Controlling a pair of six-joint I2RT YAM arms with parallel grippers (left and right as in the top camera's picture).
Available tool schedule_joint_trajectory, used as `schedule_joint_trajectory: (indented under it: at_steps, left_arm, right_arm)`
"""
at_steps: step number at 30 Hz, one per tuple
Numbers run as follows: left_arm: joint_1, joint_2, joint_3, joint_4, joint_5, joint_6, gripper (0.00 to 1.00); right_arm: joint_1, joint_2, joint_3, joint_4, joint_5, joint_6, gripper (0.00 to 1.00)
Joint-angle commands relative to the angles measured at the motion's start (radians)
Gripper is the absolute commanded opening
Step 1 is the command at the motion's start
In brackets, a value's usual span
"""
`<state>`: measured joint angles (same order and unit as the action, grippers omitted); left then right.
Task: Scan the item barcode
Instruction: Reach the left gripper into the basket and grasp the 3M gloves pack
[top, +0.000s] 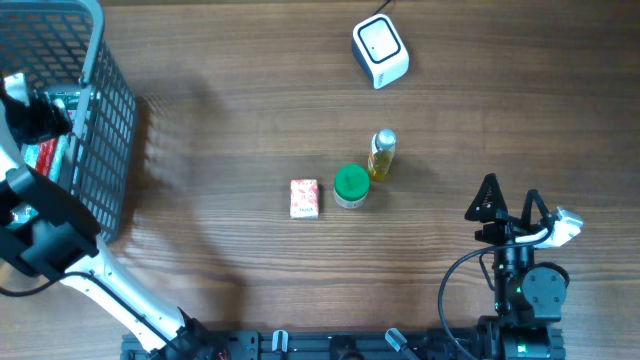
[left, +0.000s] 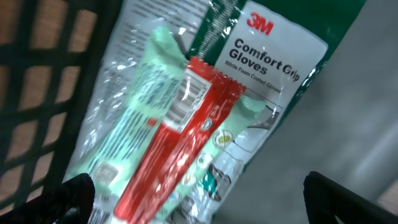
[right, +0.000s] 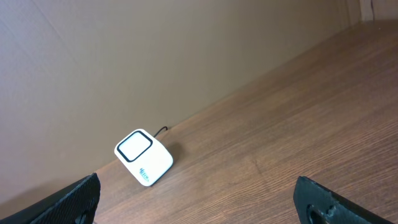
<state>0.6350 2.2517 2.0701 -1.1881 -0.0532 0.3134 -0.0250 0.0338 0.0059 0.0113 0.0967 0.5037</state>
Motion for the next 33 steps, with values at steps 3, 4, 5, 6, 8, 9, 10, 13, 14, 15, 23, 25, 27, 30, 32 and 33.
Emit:
schedule_joint_trajectory:
  at_steps: [3, 4, 5, 6, 8, 9, 10, 13, 14, 15, 23, 25, 27, 30, 32, 33]
  left_arm:
    - [0.003, 0.023, -0.010, 0.033, 0.019, 0.163, 1.00]
    - [0.003, 0.026, -0.010, 0.033, 0.019, 0.181, 1.00]
    - [0.003, 0.028, -0.010, 0.033, 0.019, 0.195, 1.00]
    - [0.003, 0.032, -0.010, 0.033, 0.019, 0.217, 1.00]
    - [0.003, 0.036, -0.010, 0.034, 0.019, 0.252, 1.00]
    - [0.003, 0.039, -0.010, 0.037, 0.019, 0.267, 1.00]
    - [0.003, 0.042, -0.010, 0.040, 0.019, 0.284, 1.00]
    - [0.003, 0.057, -0.010, 0.037, 0.019, 0.309, 1.00]
    - [0.005, 0.066, -0.014, 0.035, 0.019, 0.312, 1.00]
    - [0.007, 0.071, -0.019, 0.033, 0.018, 0.313, 1.00]
    - [0.030, 0.088, -0.103, 0.082, 0.018, 0.391, 1.00]
    - [0.038, 0.089, -0.114, 0.098, 0.019, 0.393, 1.00]
    - [0.046, 0.089, -0.122, 0.108, 0.020, 0.394, 1.00]
    - [0.056, 0.090, -0.122, 0.111, 0.065, 0.393, 0.95]
    - [0.057, 0.090, -0.122, 0.110, 0.102, 0.386, 0.82]
    - [0.057, 0.090, -0.122, 0.110, 0.119, 0.386, 0.73]
  right_arm:
    - [0.005, 0.000, 0.000, 0.003, -0.010, -0.003, 1.00]
    - [0.005, 0.000, 0.000, 0.003, -0.010, -0.003, 1.00]
    - [0.005, 0.000, 0.000, 0.003, -0.010, -0.004, 1.00]
    - [0.005, 0.000, 0.000, 0.003, -0.009, -0.003, 1.00]
    - [0.005, 0.000, 0.000, 0.003, -0.010, -0.004, 1.00]
    - [0.005, 0.000, 0.000, 0.003, -0.010, -0.003, 1.00]
    - [0.005, 0.000, 0.000, 0.003, -0.010, -0.004, 1.00]
    - [0.005, 0.000, 0.000, 0.003, -0.010, -0.004, 1.00]
    - [0.005, 0.000, 0.000, 0.003, -0.010, -0.004, 1.00]
    - [0.005, 0.000, 0.000, 0.003, -0.010, -0.003, 1.00]
    - [0.005, 0.000, 0.000, 0.003, -0.010, -0.003, 1.00]
    - [0.005, 0.000, 0.000, 0.003, -0.009, -0.004, 1.00]
    - [0.005, 0.000, 0.000, 0.003, -0.010, -0.004, 1.00]
    - [0.005, 0.000, 0.000, 0.003, -0.010, -0.003, 1.00]
    - [0.005, 0.000, 0.000, 0.003, -0.010, -0.004, 1.00]
    - [0.005, 0.000, 0.000, 0.003, -0.010, -0.004, 1.00]
